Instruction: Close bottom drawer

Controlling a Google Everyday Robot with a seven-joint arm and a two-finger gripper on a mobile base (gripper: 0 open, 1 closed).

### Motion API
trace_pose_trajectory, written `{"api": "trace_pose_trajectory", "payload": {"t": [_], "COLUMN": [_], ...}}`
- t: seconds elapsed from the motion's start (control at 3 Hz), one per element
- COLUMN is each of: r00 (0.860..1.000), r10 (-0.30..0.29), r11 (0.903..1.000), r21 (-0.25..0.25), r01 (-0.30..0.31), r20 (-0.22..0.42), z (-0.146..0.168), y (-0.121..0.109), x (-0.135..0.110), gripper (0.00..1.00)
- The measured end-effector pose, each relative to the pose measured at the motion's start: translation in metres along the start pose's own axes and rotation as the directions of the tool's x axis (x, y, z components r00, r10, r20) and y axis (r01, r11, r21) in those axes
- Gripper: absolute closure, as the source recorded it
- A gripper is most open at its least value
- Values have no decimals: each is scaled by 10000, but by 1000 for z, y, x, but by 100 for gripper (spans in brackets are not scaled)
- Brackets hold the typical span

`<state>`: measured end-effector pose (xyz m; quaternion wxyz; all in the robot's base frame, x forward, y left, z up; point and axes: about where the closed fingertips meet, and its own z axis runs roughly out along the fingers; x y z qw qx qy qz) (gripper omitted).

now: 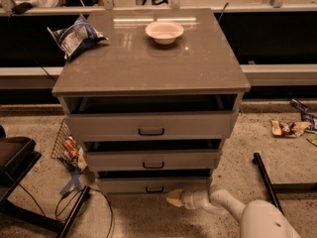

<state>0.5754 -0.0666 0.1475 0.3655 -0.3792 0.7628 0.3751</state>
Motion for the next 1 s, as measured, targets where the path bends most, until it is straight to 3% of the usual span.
{"api": "trace_pose_trajectory", "payload": {"t": [0.33,0.67,1.0], "r00": [10000,9997,9997], "r10": [0,-226,-235], "r11": [10000,9995,9995], "r21": [0,203,216], "r01": [0,227,236], "r20": [0,-66,-64], "z": [0,10,10], "y": [0,-27,-28], "x": [0,-28,-29], "gripper": [100,100,100]}}
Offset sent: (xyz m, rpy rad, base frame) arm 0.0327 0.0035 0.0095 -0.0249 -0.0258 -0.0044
